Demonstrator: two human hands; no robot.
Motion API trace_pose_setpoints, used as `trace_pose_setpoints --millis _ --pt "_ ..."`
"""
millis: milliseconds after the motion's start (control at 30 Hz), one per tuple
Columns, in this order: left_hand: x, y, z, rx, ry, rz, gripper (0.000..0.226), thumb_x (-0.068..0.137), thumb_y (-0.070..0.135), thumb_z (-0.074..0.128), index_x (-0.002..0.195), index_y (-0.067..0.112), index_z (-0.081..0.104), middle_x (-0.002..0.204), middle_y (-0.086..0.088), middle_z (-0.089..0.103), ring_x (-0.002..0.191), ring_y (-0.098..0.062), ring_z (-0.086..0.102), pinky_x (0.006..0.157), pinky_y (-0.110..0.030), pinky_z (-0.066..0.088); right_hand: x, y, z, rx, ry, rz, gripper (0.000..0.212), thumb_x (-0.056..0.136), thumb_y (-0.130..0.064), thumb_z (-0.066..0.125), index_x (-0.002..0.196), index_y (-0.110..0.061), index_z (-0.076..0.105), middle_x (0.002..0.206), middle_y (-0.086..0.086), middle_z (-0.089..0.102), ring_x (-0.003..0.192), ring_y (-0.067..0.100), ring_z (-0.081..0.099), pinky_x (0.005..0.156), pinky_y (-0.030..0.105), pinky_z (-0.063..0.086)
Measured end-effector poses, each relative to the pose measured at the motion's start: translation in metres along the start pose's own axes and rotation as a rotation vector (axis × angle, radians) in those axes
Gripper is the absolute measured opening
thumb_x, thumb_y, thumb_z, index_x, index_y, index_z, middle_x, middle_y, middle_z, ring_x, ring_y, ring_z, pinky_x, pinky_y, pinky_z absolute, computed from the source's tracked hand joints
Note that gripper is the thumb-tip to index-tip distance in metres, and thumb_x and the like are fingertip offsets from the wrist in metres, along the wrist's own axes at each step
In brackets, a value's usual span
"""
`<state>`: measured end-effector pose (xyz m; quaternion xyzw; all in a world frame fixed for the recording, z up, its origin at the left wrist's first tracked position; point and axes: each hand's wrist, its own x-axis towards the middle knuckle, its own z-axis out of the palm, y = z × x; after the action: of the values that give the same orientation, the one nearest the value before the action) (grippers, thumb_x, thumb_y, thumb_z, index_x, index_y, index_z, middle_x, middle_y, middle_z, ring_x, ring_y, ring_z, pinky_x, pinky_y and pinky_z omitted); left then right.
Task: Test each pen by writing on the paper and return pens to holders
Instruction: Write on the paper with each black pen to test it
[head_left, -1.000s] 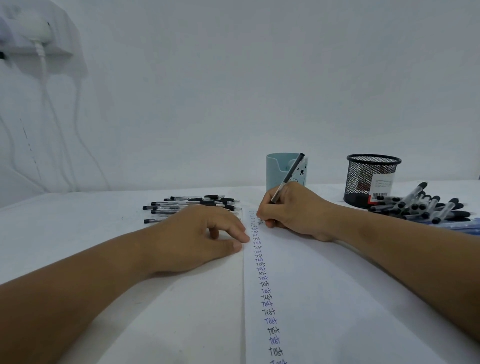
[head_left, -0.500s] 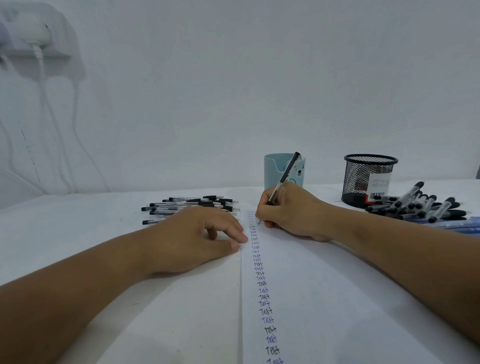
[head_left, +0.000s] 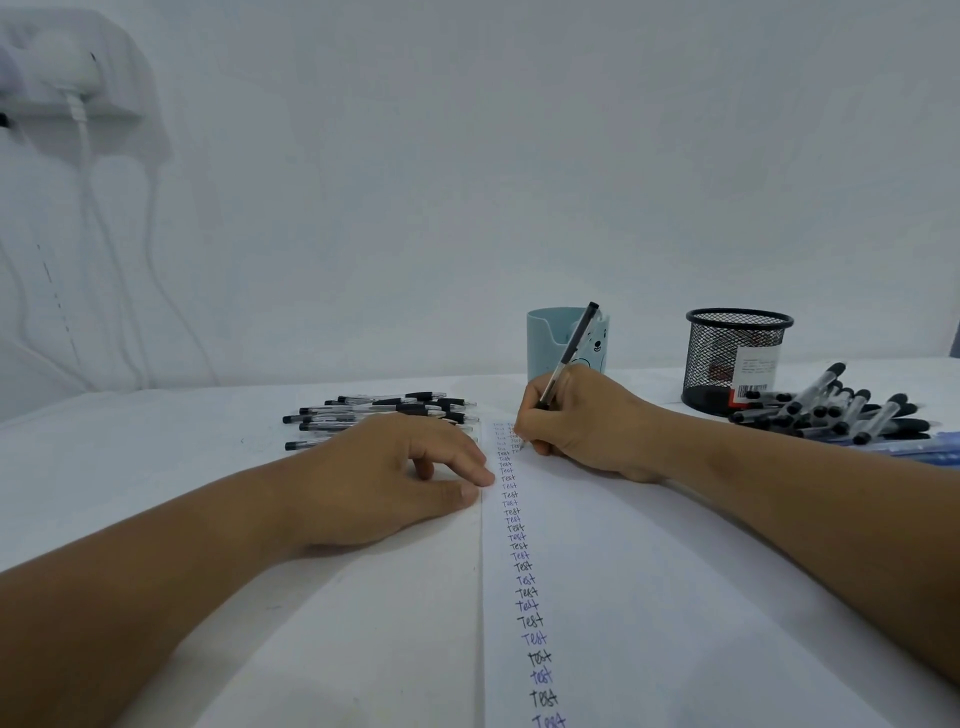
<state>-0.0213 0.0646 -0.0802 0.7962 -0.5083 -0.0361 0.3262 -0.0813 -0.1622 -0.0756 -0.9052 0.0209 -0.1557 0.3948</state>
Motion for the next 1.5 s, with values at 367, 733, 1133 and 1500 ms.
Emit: trace_pose_setpoints --millis 367,733,1133,1500 --pt "0.001 -0.001 0.0 0.013 -0.006 -0.011 0.017 0.09 0.026 0.073 0.102 0.037 0.079 0.116 0.03 0.066 0.103 0.001 0.06 0.084 -0.006 0.042 0.0 -0.001 -0.001 -0.006 0.011 0.002 0.013 0.083 -0.014 0.063 0.071 -0.009 0.066 0.06 -0.001 0.066 0.056 0.01 0.05 0.058 0.024 0.042" --pt "0.001 -0.004 -0.001 0.029 -0.011 -0.019 0.017 0.09 0.031 0.073 0.101 0.042 0.078 0.117 0.032 0.065 0.105 -0.005 0.061 0.085 -0.008 0.043 -0.001 -0.001 0.0 -0.048 0.022 -0.016 0.017 0.083 -0.016 0.062 0.067 -0.01 0.066 0.059 0.0 0.065 0.054 0.009 0.048 0.055 0.022 0.04" --pt "0.002 -0.002 0.001 0.025 0.008 -0.019 0.014 0.09 0.033 0.073 0.097 0.043 0.078 0.115 0.031 0.066 0.105 -0.007 0.062 0.087 -0.016 0.048 -0.007 -0.003 0.0 0.301 0.12 -0.029 0.039 0.094 -0.029 0.055 0.063 -0.006 0.06 0.056 0.01 0.053 0.044 0.015 0.043 0.045 0.021 0.034" --pt "0.001 0.0 0.005 0.037 0.061 -0.002 0.009 0.089 0.032 0.074 0.092 0.039 0.078 0.109 0.029 0.068 0.101 -0.004 0.062 0.086 -0.02 0.049 -0.018 -0.006 -0.022 -0.261 0.151 -0.289 0.024 0.101 -0.052 0.037 0.081 -0.04 0.037 0.069 -0.01 0.047 0.061 0.011 0.043 0.057 0.028 0.035"
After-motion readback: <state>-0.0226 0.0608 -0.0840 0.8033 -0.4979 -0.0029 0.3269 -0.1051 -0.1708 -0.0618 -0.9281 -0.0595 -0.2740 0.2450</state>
